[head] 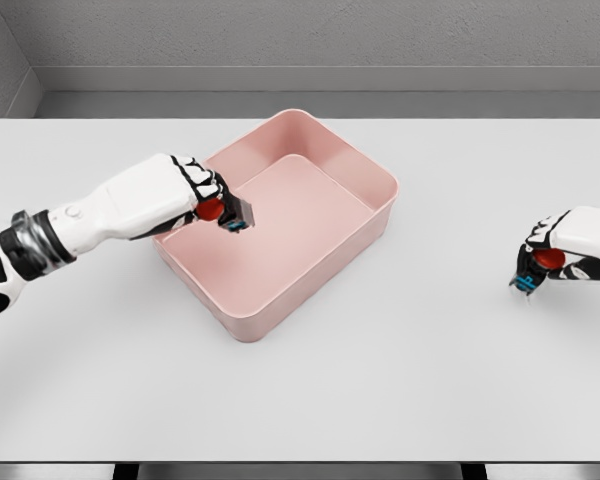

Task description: Put the industrial switch in the basket with both arms

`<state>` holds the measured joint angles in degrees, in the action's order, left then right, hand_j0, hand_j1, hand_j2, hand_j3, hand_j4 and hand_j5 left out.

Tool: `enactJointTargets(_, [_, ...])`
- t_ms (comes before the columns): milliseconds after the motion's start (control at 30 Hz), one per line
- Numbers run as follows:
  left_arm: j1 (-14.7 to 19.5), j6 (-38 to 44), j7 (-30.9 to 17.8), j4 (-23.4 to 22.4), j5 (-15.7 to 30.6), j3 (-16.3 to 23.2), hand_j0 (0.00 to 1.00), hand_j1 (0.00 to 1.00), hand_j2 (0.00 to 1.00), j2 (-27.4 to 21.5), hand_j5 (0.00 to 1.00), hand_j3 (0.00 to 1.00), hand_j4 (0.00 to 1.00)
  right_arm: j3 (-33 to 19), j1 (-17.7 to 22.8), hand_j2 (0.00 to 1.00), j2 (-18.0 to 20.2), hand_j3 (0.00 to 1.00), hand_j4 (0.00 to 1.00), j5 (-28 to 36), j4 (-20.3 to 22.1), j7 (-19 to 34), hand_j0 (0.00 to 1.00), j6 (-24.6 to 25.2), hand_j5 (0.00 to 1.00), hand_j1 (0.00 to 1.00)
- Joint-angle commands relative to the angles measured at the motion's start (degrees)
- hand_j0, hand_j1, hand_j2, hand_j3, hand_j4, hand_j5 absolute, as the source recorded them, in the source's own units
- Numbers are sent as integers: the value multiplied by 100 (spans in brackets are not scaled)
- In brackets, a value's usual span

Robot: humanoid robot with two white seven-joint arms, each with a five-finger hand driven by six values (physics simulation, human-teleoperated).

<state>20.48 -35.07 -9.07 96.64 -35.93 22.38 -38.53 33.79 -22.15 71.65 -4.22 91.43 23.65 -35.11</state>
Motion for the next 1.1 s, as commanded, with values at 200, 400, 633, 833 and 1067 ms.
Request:
enactJointTargets(200, [123,7,11,-505,-256,293,36,36,36,311,36,36,36,-4,-158,49,-90,49,49,35,50,-1,49,11,49,49])
enactJointTargets(400, [141,7,11,-699,-370,373,36,36,36,461,36,36,36,-4,-299,49,-230,49,49,35,103,8,49,11,49,49])
enactJointTargets(633, [141,7,11,-848,-379,381,36,36,36,522,36,36,36,5,-501,49,-564,49,49,35,111,95,49,11,49,49])
enactJointTargets(833, [185,7,29,-804,-344,373,74,74,74,505,74,74,74,14,-756,49,-828,49,49,35,111,210,49,11,49,49])
enactJointTargets(1067, [193,7,37,-804,-344,373,75,75,75,505,75,75,75,40,-958,49,-1030,49,49,35,111,245,49,11,49,49])
